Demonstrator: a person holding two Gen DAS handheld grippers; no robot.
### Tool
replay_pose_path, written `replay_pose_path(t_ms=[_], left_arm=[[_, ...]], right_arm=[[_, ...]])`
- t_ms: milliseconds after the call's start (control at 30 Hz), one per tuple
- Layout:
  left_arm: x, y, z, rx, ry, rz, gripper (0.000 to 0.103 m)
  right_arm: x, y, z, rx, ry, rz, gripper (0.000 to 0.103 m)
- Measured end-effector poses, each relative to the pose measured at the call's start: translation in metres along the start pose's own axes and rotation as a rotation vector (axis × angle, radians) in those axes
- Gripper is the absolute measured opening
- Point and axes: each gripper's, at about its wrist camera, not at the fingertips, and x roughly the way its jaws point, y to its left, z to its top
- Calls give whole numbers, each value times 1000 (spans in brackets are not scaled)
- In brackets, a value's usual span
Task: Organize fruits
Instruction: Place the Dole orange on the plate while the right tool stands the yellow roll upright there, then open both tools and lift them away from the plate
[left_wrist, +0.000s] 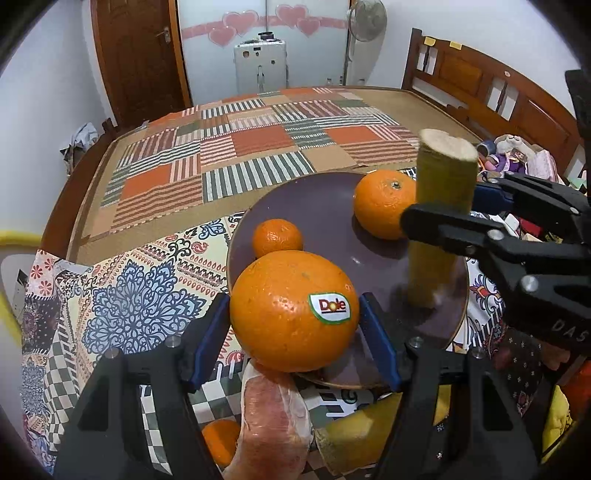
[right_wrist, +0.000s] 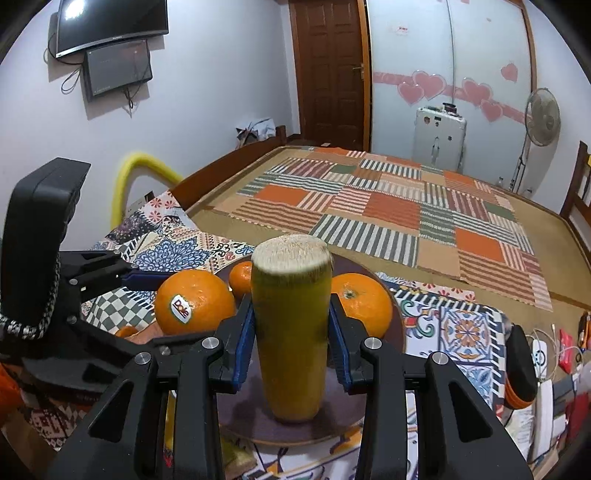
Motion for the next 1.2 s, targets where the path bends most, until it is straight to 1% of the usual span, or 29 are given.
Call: replay_pose_path(t_ms=[133, 300, 533, 700, 900, 967, 1133, 1200], left_arm=[[3, -2, 2, 19, 11, -3, 70], [6, -1, 4, 14, 22, -11, 70], [4, -2, 4, 20, 15, -17, 70], [-2, -2, 2, 19, -15, -6, 73], [-12, 6, -1, -13, -63, 0, 77], [-17, 9, -3, -28, -79, -3, 77], [-31, 16, -7, -55, -121, -12, 78], [-39, 20, -10, -63, -142, -3, 78]], right_arm=[[5, 2, 1, -7, 6, -4, 34], [11, 2, 7, -9, 21, 0, 34], [19, -1, 14, 1, 39, 3, 34], [22, 0, 15, -5, 38, -8, 34], [28, 0, 20, -14, 54, -16, 35], [29, 0, 22, -9, 63, -14, 36], [30, 1, 18, -10, 62, -8, 49], [33, 4, 17, -25, 73, -14, 50]])
